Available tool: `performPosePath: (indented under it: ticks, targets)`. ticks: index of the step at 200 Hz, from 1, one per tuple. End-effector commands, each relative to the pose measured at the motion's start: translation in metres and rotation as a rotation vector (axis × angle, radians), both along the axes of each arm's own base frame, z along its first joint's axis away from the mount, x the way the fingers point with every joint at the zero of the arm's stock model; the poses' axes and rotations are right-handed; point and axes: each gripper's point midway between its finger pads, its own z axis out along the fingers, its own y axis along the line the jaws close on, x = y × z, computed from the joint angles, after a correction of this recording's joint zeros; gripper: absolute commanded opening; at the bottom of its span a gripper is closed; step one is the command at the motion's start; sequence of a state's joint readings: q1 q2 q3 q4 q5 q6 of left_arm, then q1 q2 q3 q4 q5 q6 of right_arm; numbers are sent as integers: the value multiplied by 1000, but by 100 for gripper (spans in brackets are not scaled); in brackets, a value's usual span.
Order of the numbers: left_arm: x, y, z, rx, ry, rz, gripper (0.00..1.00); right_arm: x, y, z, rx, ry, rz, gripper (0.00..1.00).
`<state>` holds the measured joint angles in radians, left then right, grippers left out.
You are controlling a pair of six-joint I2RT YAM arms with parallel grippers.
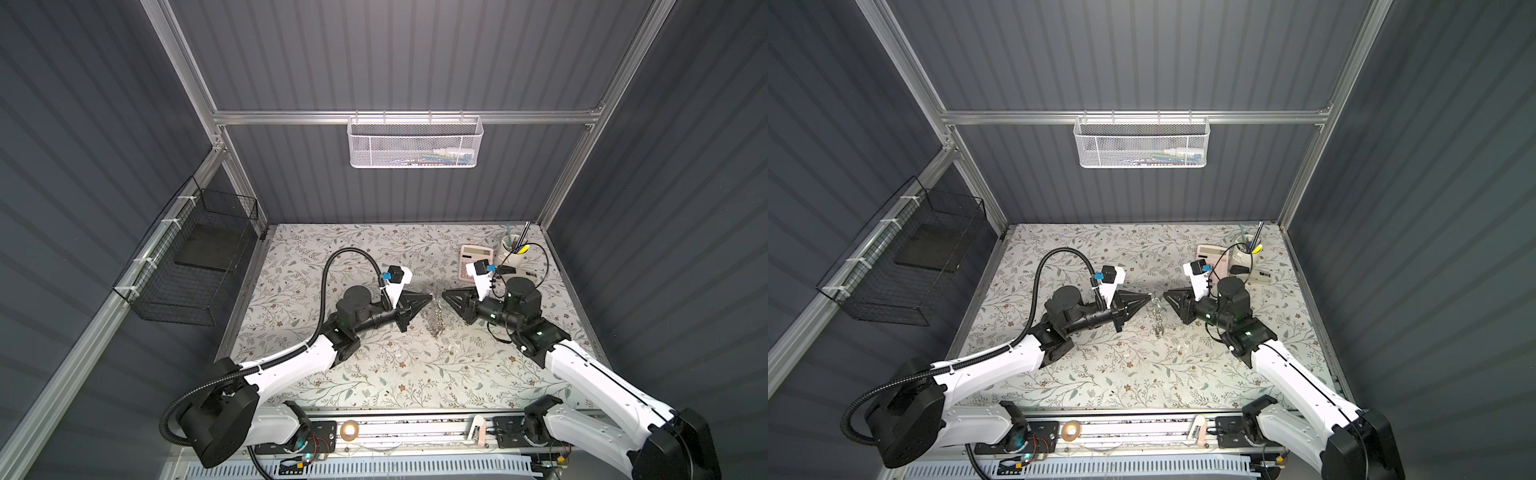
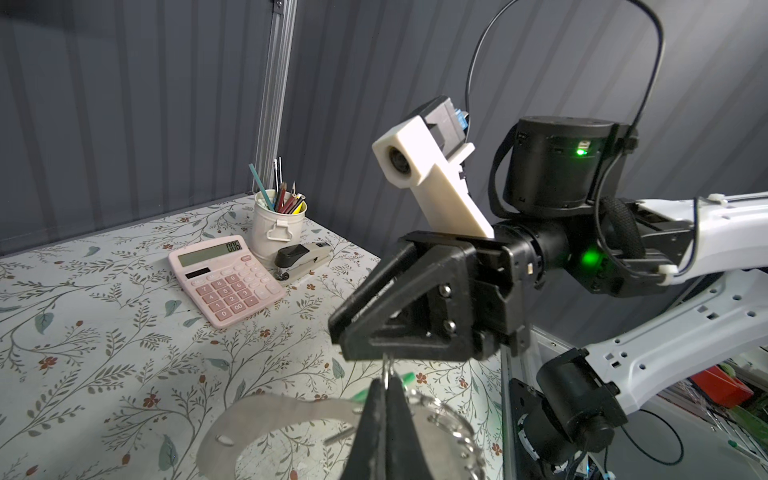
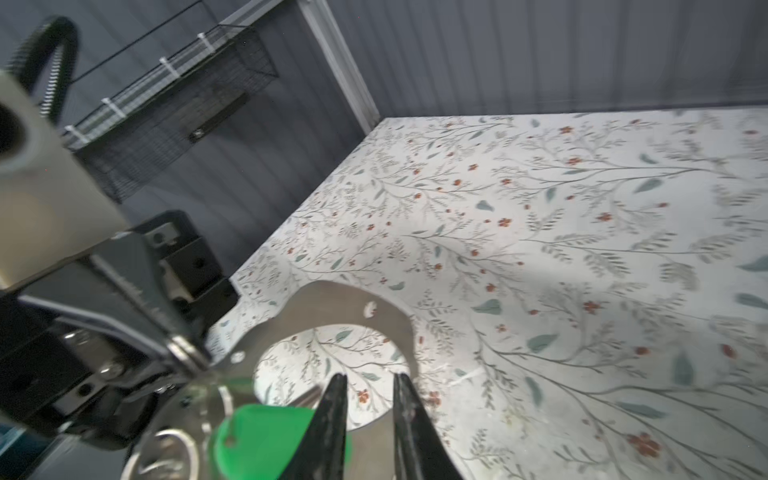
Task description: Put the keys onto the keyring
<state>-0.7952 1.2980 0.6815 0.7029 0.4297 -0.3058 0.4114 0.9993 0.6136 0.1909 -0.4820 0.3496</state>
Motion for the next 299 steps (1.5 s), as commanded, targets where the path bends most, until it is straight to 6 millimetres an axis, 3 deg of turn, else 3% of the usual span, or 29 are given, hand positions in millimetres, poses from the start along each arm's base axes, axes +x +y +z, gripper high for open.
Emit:
performPosePath:
  ticks: [1,32,78,170,299]
  targets:
    - [-4,4,20,-50,-80,11,0,7,-18,1,14,2,-97,33]
    - [-5,6,16,-55,-82,15,0,6,-28,7,47,-25,-131,42]
    - [-2,1,12,-108,-74,2,0,-6,-18,17,113,-84,-42,51]
    - [-6,-15,11,-164,-45,-96,0,-39,4,42,220,-178,172,55]
    - [-12,-19,16,-198,-37,-155,0,-45,27,33,188,-131,274,22]
